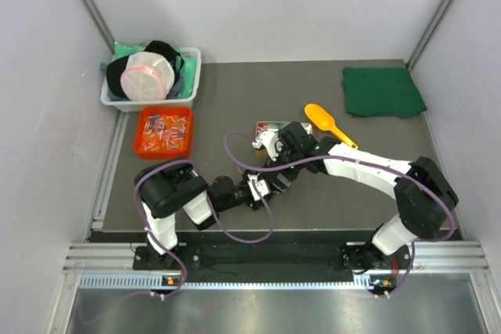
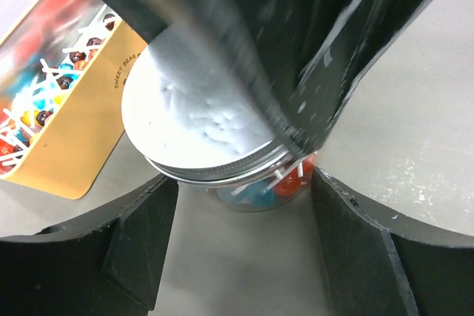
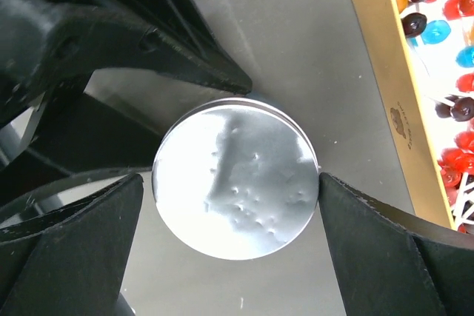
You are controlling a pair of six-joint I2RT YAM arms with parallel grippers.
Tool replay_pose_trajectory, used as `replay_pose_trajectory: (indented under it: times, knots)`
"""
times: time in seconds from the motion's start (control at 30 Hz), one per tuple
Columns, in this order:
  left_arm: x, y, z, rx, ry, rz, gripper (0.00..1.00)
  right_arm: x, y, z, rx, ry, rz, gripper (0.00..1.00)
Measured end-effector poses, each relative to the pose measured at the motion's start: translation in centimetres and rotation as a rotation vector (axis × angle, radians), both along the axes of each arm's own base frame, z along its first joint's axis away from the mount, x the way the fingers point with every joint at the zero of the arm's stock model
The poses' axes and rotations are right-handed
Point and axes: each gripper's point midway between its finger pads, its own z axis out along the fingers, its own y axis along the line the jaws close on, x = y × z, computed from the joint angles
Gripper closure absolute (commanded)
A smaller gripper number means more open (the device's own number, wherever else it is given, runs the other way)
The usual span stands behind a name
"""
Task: Pack the candies
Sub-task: Screw the bottle lid onto the packing bottle.
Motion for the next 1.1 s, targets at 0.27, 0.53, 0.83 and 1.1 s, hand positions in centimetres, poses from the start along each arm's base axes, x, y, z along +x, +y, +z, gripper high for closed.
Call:
replay_pose_trajectory:
  times: [0.27,0.53,0.83,1.1]
  knots:
    - [0.0,0.0,0.0,0.000,0.001,0.000,0.23,-1.0,0.1,1.6,0.052,0.042,0.079,0.01]
    - [0.1,0.0,0.0,0.000,0.000,0.002,0.23,-1.4,0.3,2.4,0.087,0.070,0.114,0.01]
    - [0.2,-0.1,0.0,0.001,0.000,0.003,0.23,-0.2,-0.5,1.3,0.077,0.098,0.072,0.01]
    - [0.3,-0.1,0.0,0.001,-0.001,0.009,0.23,0.5,-1.7,0.2,0.107,0.192,0.034,0.01]
